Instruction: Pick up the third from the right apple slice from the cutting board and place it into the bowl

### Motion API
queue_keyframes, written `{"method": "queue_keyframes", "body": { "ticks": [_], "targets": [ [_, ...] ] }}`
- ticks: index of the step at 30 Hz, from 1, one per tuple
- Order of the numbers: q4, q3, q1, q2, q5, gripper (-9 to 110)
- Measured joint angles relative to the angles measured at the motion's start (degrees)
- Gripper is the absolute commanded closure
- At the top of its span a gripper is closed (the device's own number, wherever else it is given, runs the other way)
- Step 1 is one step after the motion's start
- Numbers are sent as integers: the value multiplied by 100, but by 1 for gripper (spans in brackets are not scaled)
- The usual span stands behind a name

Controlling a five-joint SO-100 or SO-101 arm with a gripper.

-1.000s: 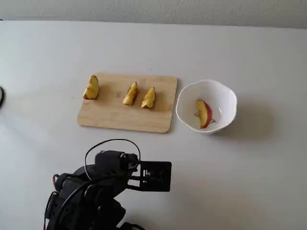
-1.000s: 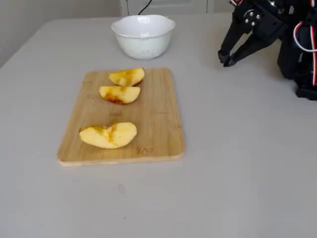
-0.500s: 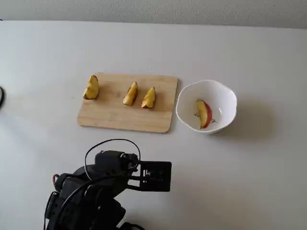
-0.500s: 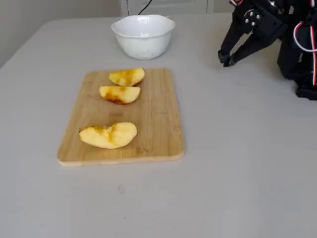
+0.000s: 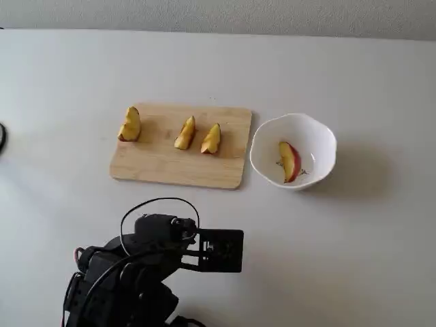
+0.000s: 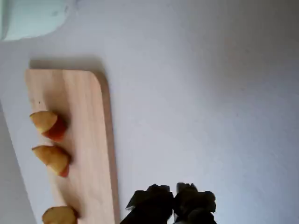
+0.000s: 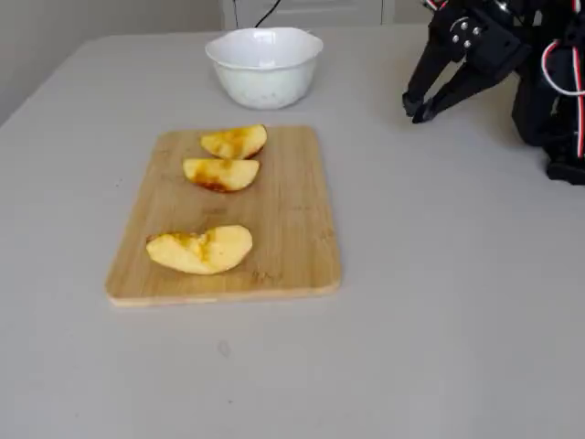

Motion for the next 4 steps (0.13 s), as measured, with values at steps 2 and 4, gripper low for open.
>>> {"method": "queue_keyframes", "body": {
  "ticks": [2,4],
  "targets": [
    [0,0,0,0,0,101],
    [0,0,0,0,0,101]
  ]
}}
